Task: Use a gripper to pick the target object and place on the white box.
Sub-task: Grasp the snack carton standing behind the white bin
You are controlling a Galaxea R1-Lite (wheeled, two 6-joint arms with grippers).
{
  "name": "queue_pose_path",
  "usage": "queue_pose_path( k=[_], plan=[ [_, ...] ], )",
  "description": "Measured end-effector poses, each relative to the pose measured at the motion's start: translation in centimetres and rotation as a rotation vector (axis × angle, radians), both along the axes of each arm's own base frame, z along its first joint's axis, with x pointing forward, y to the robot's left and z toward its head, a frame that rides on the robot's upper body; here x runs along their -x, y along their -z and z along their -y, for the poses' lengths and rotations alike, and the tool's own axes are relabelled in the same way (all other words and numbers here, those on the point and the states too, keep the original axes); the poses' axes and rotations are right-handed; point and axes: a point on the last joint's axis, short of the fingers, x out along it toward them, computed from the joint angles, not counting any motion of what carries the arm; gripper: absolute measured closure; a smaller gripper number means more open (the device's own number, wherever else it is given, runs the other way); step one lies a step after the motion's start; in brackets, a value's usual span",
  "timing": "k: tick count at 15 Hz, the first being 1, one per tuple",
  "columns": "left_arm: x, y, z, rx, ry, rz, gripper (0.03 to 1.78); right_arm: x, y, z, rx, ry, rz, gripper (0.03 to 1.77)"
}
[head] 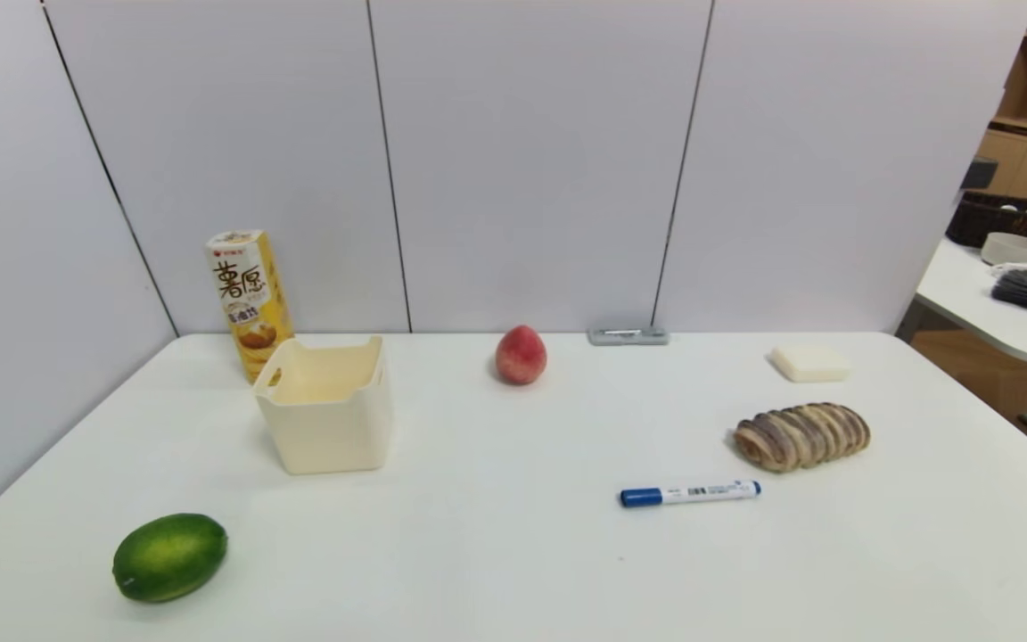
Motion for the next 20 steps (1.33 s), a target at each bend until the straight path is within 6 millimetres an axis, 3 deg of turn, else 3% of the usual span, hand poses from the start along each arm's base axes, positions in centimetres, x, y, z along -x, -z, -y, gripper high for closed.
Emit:
queue_pose_path(
  k=[15, 17, 20],
  plan=[
    [0.1, -0.1, 0.0, 0.02, -0.014, -0.026, 0.12, 0.0, 0.0, 0.0, 0.001, 0.0, 0.0, 0.1],
    [0.2, -1.1, 0.0, 0.014, -0.016, -0.074, 0.12, 0.0, 0.0, 0.0, 0.002, 0.0, 0.0, 0.1],
    [-0.2, -4.2, 0.0, -0.015, -0.021, -0.163, 0.12, 0.0, 0.0, 0.0, 0.001, 0.0, 0.0, 0.1]
  ],
)
